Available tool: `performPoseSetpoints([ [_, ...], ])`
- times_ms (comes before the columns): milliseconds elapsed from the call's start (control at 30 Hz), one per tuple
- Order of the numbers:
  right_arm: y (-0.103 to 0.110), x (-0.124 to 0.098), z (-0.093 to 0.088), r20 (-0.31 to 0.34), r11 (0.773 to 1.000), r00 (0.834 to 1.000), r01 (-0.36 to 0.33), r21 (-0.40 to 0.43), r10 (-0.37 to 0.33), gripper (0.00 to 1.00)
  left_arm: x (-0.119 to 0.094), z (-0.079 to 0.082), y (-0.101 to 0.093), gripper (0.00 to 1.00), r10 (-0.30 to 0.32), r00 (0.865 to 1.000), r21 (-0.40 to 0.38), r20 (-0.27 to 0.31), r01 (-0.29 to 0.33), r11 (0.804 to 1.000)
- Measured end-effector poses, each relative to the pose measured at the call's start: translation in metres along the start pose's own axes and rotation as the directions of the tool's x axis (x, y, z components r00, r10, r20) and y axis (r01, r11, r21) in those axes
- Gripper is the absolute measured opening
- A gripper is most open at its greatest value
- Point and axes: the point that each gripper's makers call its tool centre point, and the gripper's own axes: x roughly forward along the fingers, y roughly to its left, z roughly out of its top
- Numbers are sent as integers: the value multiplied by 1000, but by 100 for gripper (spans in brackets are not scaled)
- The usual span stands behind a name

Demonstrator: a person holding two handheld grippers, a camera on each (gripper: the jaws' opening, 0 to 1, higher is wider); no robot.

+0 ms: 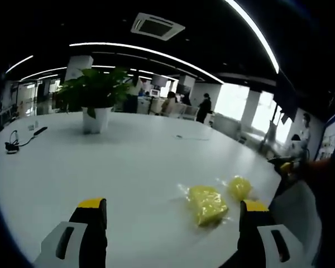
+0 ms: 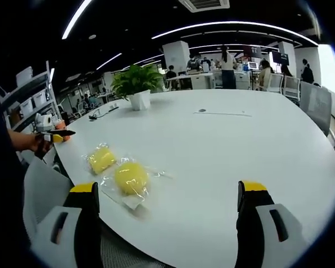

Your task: Compare the silicone blocks by pressing each to a similar depth, holding the contact briefly, and releasing to observe deformation and rebound differences across the visible hardness samples.

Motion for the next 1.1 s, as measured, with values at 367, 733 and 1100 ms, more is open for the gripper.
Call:
performPoseSetpoints([
  [367,2,3,-4,1,999,1000,-13,-31,13,97,6,6,-5,100,-17,1000,31,9,17,999],
  [733,0,-3,-8,-17,999,1000,-13,-45,12,97,7,-2,-9,100,-28,1000,33,-13,29,999],
  [1100,-1,-4,-14,-33,1000,999,2,-22,-3,97,2,-9,3,100,-14,999,4,-33,14,1000],
])
